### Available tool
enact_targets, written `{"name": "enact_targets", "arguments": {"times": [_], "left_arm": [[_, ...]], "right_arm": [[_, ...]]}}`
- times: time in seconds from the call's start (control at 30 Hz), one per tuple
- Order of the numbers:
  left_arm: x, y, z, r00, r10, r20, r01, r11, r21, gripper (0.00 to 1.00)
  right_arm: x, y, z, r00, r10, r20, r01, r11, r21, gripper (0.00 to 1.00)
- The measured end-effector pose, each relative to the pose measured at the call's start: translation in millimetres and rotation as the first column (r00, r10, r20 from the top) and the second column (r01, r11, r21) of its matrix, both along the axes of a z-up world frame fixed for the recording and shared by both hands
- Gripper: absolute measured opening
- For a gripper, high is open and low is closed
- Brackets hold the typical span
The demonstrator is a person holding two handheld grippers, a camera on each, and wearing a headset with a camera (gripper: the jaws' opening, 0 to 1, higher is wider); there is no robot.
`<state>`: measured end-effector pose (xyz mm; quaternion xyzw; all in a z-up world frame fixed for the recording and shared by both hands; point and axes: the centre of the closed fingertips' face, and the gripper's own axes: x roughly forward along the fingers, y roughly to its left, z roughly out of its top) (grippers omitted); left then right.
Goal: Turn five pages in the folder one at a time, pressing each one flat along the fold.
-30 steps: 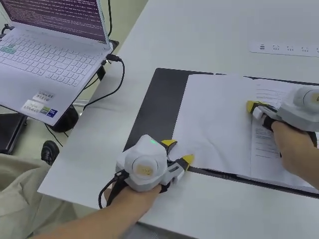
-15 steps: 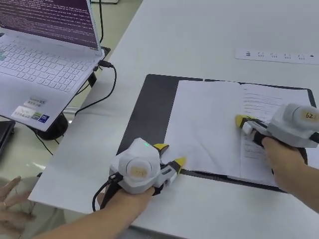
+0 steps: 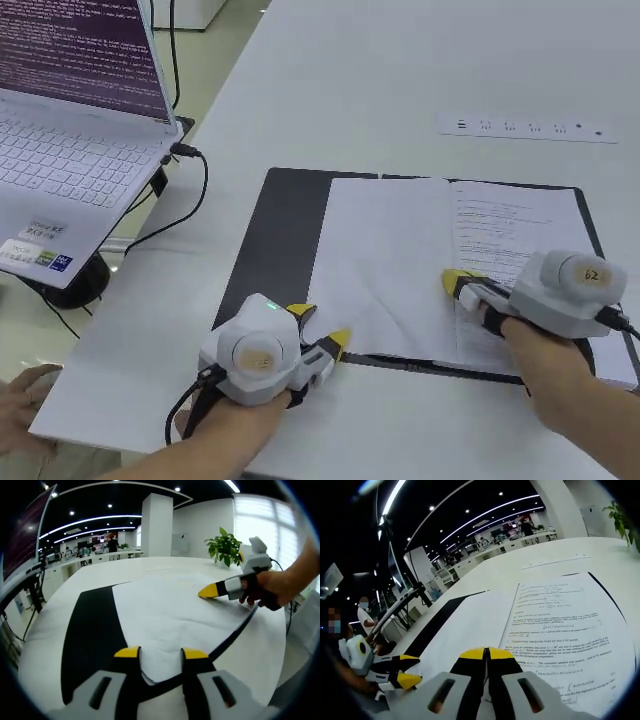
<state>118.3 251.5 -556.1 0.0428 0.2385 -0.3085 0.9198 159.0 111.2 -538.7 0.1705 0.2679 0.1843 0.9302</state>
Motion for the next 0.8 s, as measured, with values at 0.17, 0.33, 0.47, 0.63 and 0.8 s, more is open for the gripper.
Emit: {"name": "enact_targets", "arguments": {"times": [0.17,0.33,0.47,0.63,0.8], "left_arm": [[-0.2,0.1,0.3,1.000,0.001,-0.003,-0.001,1.000,0.000,0.31],[-0.4,0.2,0.4,1.000,0.000,-0.003,0.000,1.000,0.001,0.31],[-0.1,0.3,0.3,1.000,0.001,-0.002,-0.001,1.000,-0.001,0.31],[0.1,0.5,0.2,1.000,-0.001,-0.001,0.001,1.000,-0.002,0.30],[0.1,0.6,0.1,1.000,-0.001,0.000,0.001,1.000,-0.004,0.30]], "right_arm": [[-9.9,0.2,-4.6,1.000,0.012,-0.012,-0.012,1.000,0.004,0.00],[-22.6,0.5,-6.9,1.000,0.016,-0.023,-0.015,1.000,0.010,0.00],[-31.5,1.9,-8.3,0.999,0.025,-0.031,-0.024,1.000,0.010,0.00],[-47.1,3.3,-9.7,0.998,0.047,-0.047,-0.047,0.999,0.013,0.00],[-61.7,3.7,-11.1,0.995,0.066,-0.071,-0.064,0.998,0.025,0.00]]}}
